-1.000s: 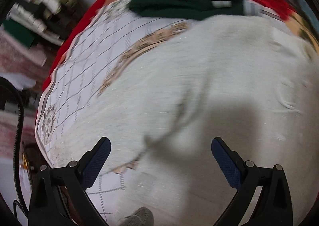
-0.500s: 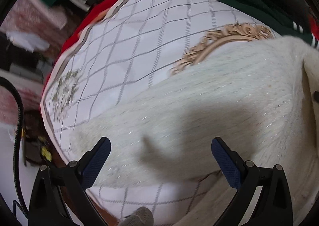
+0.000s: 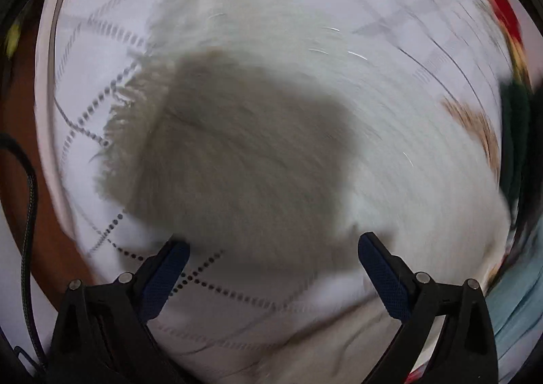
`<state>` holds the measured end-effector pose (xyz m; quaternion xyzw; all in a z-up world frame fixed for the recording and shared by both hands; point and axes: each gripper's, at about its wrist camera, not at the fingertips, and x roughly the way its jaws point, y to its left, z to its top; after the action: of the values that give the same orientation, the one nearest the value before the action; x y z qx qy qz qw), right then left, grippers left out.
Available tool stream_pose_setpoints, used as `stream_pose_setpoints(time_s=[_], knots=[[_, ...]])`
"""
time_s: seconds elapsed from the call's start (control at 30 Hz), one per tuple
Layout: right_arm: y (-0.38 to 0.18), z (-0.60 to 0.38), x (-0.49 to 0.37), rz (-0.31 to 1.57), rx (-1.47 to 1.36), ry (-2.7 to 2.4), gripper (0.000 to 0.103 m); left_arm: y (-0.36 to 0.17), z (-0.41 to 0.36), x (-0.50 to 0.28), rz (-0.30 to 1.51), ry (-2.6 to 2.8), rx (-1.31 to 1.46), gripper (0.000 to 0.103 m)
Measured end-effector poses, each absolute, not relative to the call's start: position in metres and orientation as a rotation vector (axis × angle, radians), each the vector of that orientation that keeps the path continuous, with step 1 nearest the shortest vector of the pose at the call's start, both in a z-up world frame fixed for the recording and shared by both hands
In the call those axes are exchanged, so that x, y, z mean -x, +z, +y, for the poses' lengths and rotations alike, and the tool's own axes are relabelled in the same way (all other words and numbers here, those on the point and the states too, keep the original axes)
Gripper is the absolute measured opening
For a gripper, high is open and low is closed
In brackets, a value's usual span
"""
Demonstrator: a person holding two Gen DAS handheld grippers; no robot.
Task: Fold large clothes
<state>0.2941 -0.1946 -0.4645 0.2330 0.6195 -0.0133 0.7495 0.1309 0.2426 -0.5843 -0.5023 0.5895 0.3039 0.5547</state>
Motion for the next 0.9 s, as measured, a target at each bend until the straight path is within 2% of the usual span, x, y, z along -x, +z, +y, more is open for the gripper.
stream_pose_setpoints(time_s=[0.07, 0.1, 0.13, 0.17, 0.2, 0.23, 0.43, 0.6, 0.67, 0.73, 0.8, 0.87, 0.9], knots=[[-0.474, -0.185, -0.288, 1.370, -0.509, -0.039, 0.076, -0.586, 0.249, -0.130, 1.318, 0.807, 1.229, 0.099], [-0.480, -0.180, -0.284, 1.382, -0.506, -0.044, 0.076, -0.582, 0.250, -0.133, 1.290, 0.841, 1.202, 0.094], [-0.484, -0.177, -0.281, 1.391, -0.503, -0.049, 0.076, -0.577, 0.251, -0.137, 1.269, 0.862, 1.163, 0.073], [-0.488, -0.172, -0.278, 1.399, -0.497, -0.053, 0.076, -0.570, 0.254, -0.145, 1.241, 0.871, 1.095, 0.044], [-0.492, -0.166, -0.278, 1.406, -0.490, -0.058, 0.076, -0.566, 0.256, -0.150, 1.221, 0.865, 1.060, 0.027], [-0.495, -0.162, -0.277, 1.412, -0.482, -0.061, 0.076, -0.561, 0.263, -0.158, 1.182, 0.835, 1.024, 0.016], [-0.494, -0.146, -0.282, 1.421, -0.458, -0.058, 0.076, -0.540, 0.311, -0.190, 0.978, 0.719, 0.965, 0.015], [-0.495, -0.137, -0.288, 1.433, -0.456, -0.038, 0.076, -0.569, 0.319, -0.211, 0.999, 0.593, 1.056, 0.024], [-0.497, -0.134, -0.291, 1.440, -0.468, -0.035, 0.076, -0.584, 0.314, -0.214, 0.989, 0.561, 1.127, 0.037], [-0.499, -0.132, -0.292, 1.444, -0.484, -0.034, 0.076, -0.584, 0.308, -0.213, 0.950, 0.570, 1.160, 0.042], [-0.501, -0.129, -0.295, 1.444, -0.490, -0.036, 0.076, -0.584, 0.307, -0.220, 0.943, 0.611, 1.158, 0.043], [-0.503, -0.127, -0.299, 1.447, -0.484, -0.041, 0.076, -0.577, 0.304, -0.224, 0.931, 0.644, 1.114, 0.038], [-0.503, -0.126, -0.301, 1.447, -0.478, -0.043, 0.076, -0.573, 0.304, -0.229, 0.932, 0.668, 1.073, 0.030]])
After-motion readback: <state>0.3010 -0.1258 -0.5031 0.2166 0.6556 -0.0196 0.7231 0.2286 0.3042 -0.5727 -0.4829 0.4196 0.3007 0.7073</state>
